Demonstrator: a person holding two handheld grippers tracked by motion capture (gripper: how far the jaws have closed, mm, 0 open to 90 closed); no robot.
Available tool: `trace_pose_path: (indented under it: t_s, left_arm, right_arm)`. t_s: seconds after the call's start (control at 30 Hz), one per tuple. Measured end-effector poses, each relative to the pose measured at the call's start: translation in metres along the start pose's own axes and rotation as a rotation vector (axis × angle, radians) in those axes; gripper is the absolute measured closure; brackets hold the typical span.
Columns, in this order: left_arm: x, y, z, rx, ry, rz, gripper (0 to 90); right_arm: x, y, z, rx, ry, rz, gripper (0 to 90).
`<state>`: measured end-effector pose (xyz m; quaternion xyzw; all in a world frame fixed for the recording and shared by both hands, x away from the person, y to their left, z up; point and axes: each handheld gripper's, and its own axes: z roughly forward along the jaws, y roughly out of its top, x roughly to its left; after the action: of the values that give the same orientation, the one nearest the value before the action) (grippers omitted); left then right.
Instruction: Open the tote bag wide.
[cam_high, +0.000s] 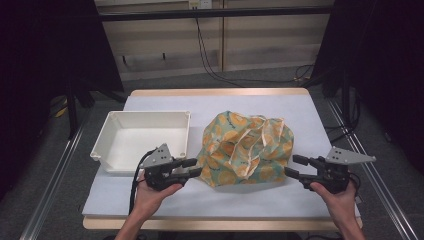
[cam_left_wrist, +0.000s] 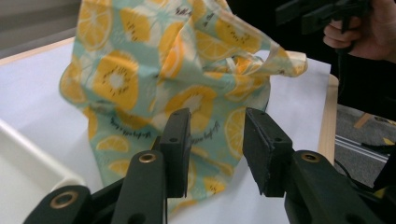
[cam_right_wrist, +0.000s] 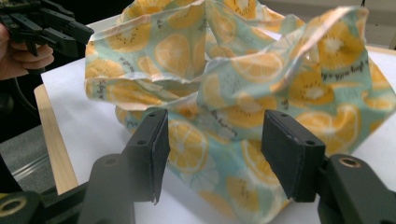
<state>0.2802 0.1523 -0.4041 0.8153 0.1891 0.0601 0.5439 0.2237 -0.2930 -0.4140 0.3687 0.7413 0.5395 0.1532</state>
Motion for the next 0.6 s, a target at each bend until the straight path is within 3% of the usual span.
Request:
trace_pose_path:
  t_s: [0.1,0.23,0.37,0.6]
  left_arm:
    - [0.000,0.010,0.009,-0.003,-0.017,0.028,60.8]
    - [0.004,0.018,0.011,-0.021,-0.009,0.025,58.9]
    - [0.013,0.032,0.015,-0.051,-0.020,0.012,57.8]
    - [0.021,0.049,0.030,-0.037,-0.032,0.039,53.4]
  right_arm:
    - [-0.004,0.012,0.007,0.002,0.008,-0.023,41.1]
    - [-0.009,0.016,0.014,0.002,0.001,-0.019,37.8]
    - [-0.021,0.026,0.025,0.035,-0.020,-0.018,34.5]
    - [-0.038,0.037,0.036,0.054,-0.037,-0.007,34.4]
